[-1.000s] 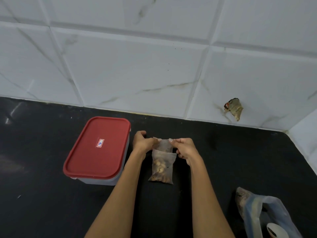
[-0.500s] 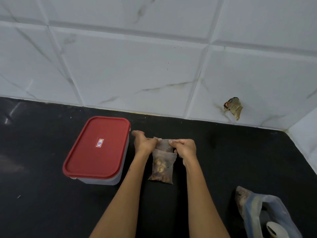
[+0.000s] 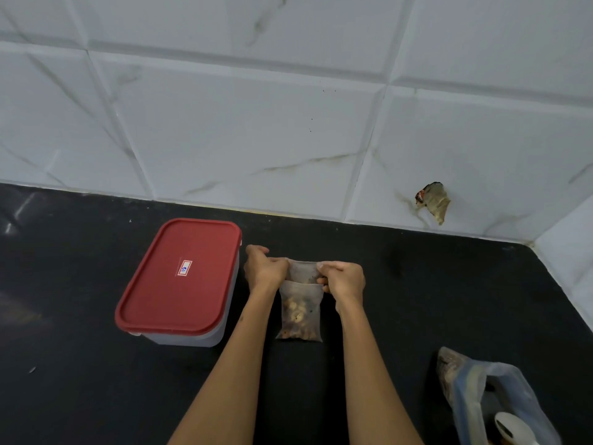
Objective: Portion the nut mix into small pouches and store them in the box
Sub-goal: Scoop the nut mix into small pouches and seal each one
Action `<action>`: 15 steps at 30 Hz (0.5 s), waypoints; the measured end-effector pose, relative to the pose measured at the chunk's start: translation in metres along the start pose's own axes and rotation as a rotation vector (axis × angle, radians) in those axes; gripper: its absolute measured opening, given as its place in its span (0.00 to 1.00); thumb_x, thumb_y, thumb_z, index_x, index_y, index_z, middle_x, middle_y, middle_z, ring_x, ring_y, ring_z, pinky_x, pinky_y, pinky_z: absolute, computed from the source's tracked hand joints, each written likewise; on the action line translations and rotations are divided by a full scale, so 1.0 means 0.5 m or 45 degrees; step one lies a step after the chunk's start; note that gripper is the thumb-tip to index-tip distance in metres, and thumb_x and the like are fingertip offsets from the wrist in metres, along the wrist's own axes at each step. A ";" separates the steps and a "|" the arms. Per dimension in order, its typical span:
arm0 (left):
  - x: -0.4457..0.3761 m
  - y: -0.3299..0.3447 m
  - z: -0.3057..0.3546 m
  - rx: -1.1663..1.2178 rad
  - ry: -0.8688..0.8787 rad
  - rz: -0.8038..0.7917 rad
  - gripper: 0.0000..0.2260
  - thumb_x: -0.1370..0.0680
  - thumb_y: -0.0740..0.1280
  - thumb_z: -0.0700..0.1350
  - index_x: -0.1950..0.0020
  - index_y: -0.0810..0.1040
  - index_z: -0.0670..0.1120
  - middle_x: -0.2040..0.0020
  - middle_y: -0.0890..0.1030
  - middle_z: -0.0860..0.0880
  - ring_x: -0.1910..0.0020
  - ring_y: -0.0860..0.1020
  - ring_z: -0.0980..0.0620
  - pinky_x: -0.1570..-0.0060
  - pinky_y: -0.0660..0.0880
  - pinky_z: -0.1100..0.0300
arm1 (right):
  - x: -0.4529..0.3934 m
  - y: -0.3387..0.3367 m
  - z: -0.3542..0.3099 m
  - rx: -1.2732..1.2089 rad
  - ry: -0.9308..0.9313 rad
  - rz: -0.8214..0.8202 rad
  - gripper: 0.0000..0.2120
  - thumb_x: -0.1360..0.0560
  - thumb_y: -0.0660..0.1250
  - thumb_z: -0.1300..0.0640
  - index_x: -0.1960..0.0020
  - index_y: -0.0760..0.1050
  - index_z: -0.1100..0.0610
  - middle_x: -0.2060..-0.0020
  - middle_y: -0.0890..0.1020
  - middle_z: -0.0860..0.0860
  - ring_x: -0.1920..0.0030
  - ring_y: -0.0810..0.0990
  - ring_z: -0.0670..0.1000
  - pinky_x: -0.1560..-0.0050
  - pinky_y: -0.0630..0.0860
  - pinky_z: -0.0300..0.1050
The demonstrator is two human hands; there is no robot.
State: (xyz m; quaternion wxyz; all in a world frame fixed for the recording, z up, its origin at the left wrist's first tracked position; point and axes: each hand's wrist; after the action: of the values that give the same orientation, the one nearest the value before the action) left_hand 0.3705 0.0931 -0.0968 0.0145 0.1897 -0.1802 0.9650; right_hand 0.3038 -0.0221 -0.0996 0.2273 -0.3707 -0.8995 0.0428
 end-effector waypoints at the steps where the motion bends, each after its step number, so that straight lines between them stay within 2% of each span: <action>1: 0.001 -0.001 -0.004 0.009 0.006 0.007 0.18 0.29 0.73 0.38 0.46 0.67 0.46 0.57 0.79 0.50 0.48 0.79 0.48 0.47 0.77 0.52 | 0.001 0.000 0.001 -0.009 -0.004 0.003 0.05 0.26 0.69 0.63 0.52 0.83 0.61 0.66 0.83 0.53 0.70 0.79 0.45 0.70 0.75 0.36; 4: 0.006 -0.005 -0.005 0.011 0.018 0.014 0.16 0.29 0.73 0.39 0.46 0.70 0.45 0.58 0.80 0.50 0.50 0.80 0.49 0.47 0.78 0.52 | 0.005 0.001 0.004 -0.059 -0.007 0.020 0.06 0.27 0.71 0.63 0.51 0.83 0.61 0.66 0.83 0.53 0.70 0.78 0.45 0.71 0.75 0.35; 9: 0.014 -0.004 0.001 -0.002 0.084 -0.012 0.18 0.26 0.71 0.39 0.37 0.71 0.43 0.58 0.78 0.53 0.49 0.79 0.50 0.46 0.77 0.53 | 0.013 -0.007 0.004 -0.167 -0.021 0.044 0.12 0.26 0.70 0.62 0.43 0.80 0.58 0.60 0.83 0.54 0.69 0.78 0.46 0.73 0.73 0.33; 12: 0.031 -0.009 0.006 -0.109 0.212 0.017 0.14 0.23 0.68 0.41 0.38 0.73 0.42 0.49 0.79 0.47 0.48 0.77 0.51 0.51 0.72 0.60 | 0.026 -0.017 0.000 -0.164 -0.069 0.073 0.15 0.26 0.70 0.59 0.39 0.78 0.55 0.57 0.83 0.52 0.67 0.78 0.45 0.71 0.74 0.35; 15: 0.063 -0.015 0.023 -0.179 0.351 0.051 0.12 0.21 0.64 0.40 0.37 0.74 0.41 0.43 0.79 0.45 0.44 0.77 0.50 0.50 0.70 0.63 | 0.052 -0.040 -0.012 -0.146 -0.135 0.114 0.15 0.24 0.69 0.56 0.38 0.76 0.55 0.57 0.81 0.48 0.64 0.79 0.45 0.69 0.75 0.35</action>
State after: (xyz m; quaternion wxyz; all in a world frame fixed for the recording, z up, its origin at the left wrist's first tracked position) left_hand 0.3459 0.0950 -0.0727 0.0330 0.0504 -0.2474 0.9670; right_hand 0.2772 -0.0190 -0.0795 0.1556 -0.4203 -0.8937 0.0208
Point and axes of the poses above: each hand's wrist, its own x-axis away from the middle knuckle, its own y-axis out of the palm, z = x × y
